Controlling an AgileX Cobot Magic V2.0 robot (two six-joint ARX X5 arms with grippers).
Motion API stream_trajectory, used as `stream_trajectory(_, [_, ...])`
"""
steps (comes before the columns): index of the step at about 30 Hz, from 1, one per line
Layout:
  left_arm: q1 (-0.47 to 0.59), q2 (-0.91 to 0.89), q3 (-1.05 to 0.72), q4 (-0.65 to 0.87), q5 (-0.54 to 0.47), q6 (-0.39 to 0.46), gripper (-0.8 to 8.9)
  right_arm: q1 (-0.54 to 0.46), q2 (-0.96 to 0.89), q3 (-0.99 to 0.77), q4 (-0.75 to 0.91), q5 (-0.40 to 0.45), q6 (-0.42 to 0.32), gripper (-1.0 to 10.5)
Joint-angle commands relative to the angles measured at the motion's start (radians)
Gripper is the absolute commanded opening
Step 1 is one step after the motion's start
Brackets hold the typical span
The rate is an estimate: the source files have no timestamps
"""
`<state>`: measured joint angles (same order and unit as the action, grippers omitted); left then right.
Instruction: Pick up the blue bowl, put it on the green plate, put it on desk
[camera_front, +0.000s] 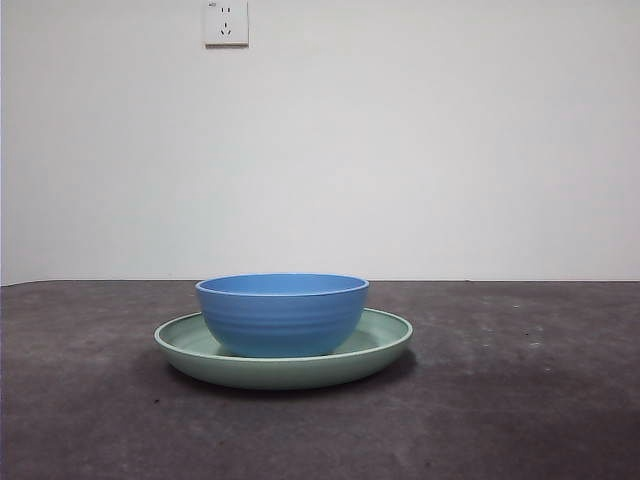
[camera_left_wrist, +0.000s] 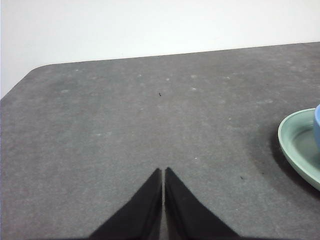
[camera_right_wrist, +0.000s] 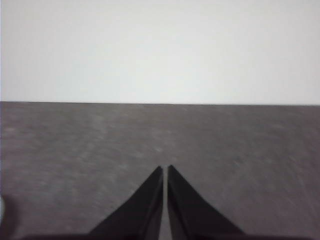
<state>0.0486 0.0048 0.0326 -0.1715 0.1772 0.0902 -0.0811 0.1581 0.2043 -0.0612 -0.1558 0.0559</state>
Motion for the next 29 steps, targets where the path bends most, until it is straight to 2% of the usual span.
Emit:
stream_trajectory(1, [0.003,-0.002,-0.021,-0.008,-0.002,-0.005,0.1,-0.003,-0.047,-0.045,0.017,0.038,-0.003,0.1])
stream_trajectory(7, [0.003,-0.002,-0.021,-0.008,-0.002,-0.005,0.1,-0.003,-0.121,-0.141,0.017,0.063,-0.001,0.1])
stream_trajectory(12, [0.003,-0.002,-0.021,-0.008,-0.002,-0.005,0.1,-0.002,-0.145,-0.194,0.011,0.063,0.039,0.1])
stream_trajectory(21, [0.003,-0.002,-0.021,-0.008,-0.002,-0.005,0.1,-0.002,-0.154,-0.194,-0.119,0.068,0.043,0.1])
stream_trajectory(29, [0.003,-0.002,-0.021,-0.008,-0.002,-0.005,0.1,-0.002,-0.154,-0.193,-0.093,0.071,0.049,0.1])
